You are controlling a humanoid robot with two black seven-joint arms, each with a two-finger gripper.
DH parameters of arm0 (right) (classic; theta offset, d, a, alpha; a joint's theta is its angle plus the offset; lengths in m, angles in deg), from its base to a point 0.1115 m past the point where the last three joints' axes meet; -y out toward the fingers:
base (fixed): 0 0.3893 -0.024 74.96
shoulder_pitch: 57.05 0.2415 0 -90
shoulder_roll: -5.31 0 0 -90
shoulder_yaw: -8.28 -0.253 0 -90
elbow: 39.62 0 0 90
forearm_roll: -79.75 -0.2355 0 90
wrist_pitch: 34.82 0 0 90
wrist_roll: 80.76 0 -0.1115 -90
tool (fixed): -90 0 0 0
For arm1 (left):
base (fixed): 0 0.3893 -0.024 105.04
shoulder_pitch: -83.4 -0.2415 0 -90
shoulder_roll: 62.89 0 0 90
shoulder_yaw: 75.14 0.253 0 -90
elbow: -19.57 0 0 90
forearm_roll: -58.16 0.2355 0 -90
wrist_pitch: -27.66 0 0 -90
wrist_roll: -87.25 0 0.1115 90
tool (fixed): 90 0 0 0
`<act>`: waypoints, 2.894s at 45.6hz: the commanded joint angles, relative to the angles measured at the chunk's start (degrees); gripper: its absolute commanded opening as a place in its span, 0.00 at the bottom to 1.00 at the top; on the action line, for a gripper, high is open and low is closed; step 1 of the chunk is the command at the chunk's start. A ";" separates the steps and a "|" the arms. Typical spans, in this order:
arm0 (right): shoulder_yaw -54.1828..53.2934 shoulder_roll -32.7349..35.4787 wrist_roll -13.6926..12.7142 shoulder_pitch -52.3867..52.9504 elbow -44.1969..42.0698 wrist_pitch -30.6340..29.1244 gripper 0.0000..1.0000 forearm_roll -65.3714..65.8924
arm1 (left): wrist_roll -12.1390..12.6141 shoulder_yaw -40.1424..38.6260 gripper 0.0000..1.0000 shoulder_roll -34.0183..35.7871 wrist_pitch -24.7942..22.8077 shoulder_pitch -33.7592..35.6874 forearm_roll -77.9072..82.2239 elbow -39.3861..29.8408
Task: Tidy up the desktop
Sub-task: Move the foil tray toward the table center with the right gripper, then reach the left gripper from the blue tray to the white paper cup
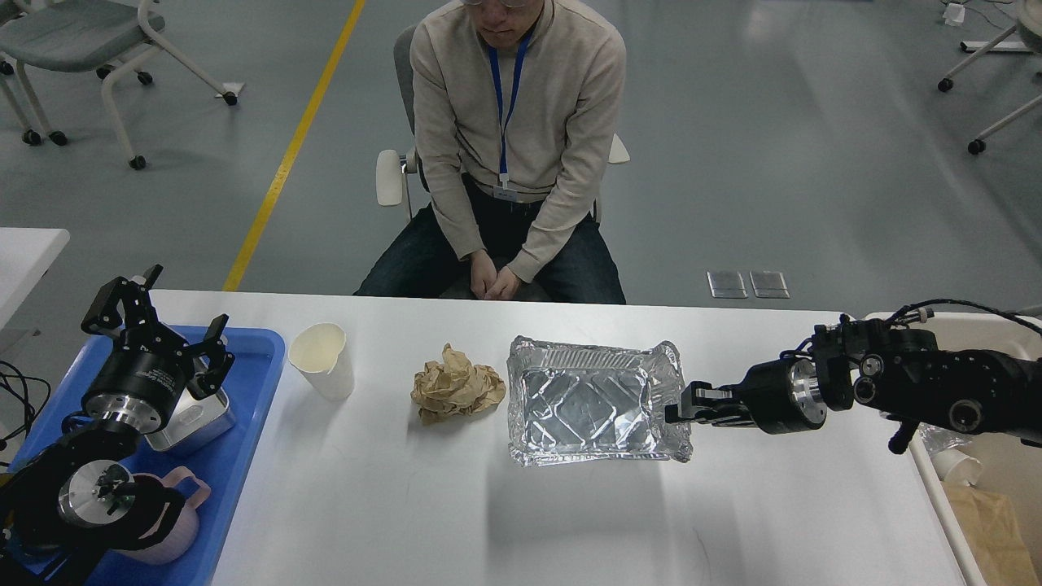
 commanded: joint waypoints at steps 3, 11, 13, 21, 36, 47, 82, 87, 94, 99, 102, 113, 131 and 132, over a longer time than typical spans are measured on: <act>0.09 -0.23 0.12 0.09 0.07 0.30 0.00 -0.06 | 5.59 0.14 0.97 1.55 -0.20 -0.04 -0.37 -0.29; 0.36 -0.50 0.30 -0.18 0.16 1.09 0.00 -0.06 | 13.69 0.14 0.97 3.31 0.49 0.05 -0.20 -4.85; 0.44 -0.50 0.30 -0.18 0.33 1.27 0.00 -0.06 | 13.96 0.14 0.97 3.66 1.19 0.14 -0.11 -5.91; 0.45 -0.41 0.47 -0.53 0.42 1.80 0.00 0.03 | 13.87 2.51 0.96 9.71 3.39 -1.71 0.85 -11.89; 0.53 -0.15 0.56 -0.53 0.77 2.15 0.00 0.03 | 13.00 3.74 0.97 24.48 6.91 -6.98 13.85 -17.07; 0.53 -0.06 0.56 -0.62 0.77 2.41 0.00 0.12 | 10.45 3.83 0.97 34.76 6.91 -11.46 16.94 -18.92; 1.24 0.99 0.91 -0.18 2.00 3.03 0.00 0.12 | 6.41 9.19 0.97 47.52 3.06 -12.43 20.89 -19.97; 1.32 1.26 0.91 -0.18 2.88 3.55 0.00 0.12 | 5.17 9.19 0.96 47.43 -0.47 -11.90 23.00 -19.62; 1.32 1.26 0.91 -0.18 3.41 4.08 0.00 0.12 | 6.14 9.45 0.96 46.38 -0.91 -9.80 26.69 -19.01; 1.32 1.26 0.91 -0.18 4.02 4.26 0.00 0.12 | 6.84 11.91 0.96 45.23 -2.49 -7.43 26.70 -16.81; 1.41 1.26 0.91 -0.18 4.11 4.69 0.00 0.20 | 7.45 14.63 0.96 44.36 -4.25 -5.06 26.70 -15.24; 2.03 2.14 0.91 -0.18 5.08 5.40 0.00 0.20 | 9.13 28.07 0.96 39.35 -6.01 8.48 26.70 -6.01; 2.03 2.49 1.00 -0.44 5.96 6.01 0.00 0.20 | 9.57 45.74 0.96 27.75 -6.01 26.76 26.52 2.25; 2.03 2.49 1.00 -0.44 5.96 6.01 0.00 0.20 | 9.65 46.71 0.96 27.05 -6.01 27.47 26.35 2.96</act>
